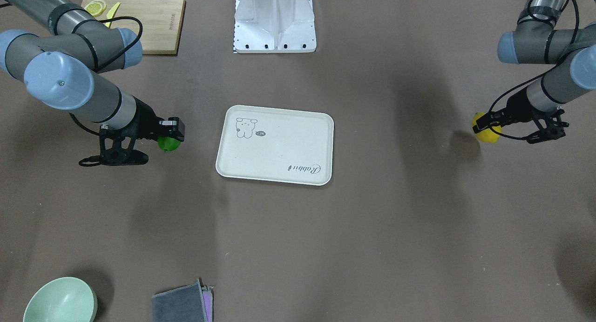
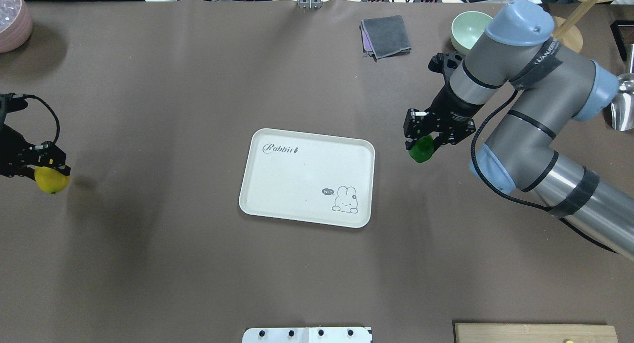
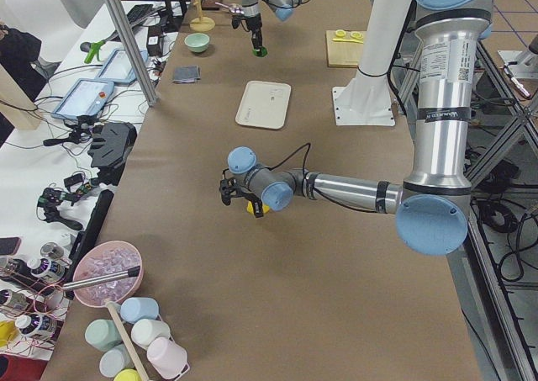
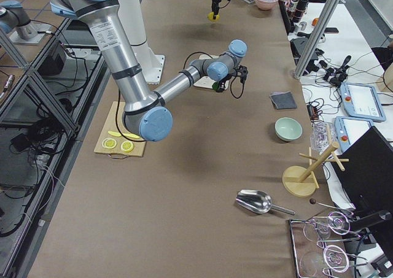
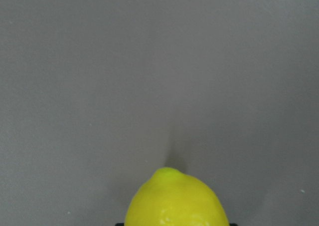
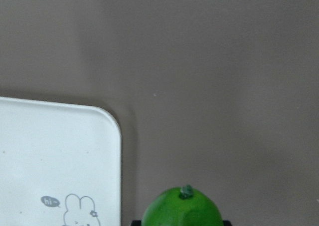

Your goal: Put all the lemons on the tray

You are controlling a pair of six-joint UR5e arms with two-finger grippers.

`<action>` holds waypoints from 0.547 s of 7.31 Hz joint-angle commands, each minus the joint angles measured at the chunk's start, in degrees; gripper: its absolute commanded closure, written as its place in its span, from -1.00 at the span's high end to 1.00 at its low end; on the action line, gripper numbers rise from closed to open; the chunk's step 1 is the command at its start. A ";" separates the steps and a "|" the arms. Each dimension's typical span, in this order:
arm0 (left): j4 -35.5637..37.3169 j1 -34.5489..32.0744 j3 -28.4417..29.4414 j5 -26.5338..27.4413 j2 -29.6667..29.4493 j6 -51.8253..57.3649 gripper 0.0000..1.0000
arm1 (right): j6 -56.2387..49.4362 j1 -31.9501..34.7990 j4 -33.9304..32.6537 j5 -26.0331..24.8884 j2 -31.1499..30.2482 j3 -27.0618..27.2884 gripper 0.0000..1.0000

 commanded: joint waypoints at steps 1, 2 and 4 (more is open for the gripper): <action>21.44 -6.22 -2.48 -0.45 -8.71 13.12 -1.00 | 0.75 -2.62 2.17 0.32 4.04 -1.78 -0.52; 30.43 -8.34 -2.40 -0.45 -14.07 17.79 -1.00 | 0.67 -3.59 2.62 0.05 6.06 -3.79 -0.52; 39.45 -9.51 -2.13 -0.36 -21.21 19.86 -1.00 | 0.58 -6.13 11.37 -1.69 10.45 -12.38 -0.52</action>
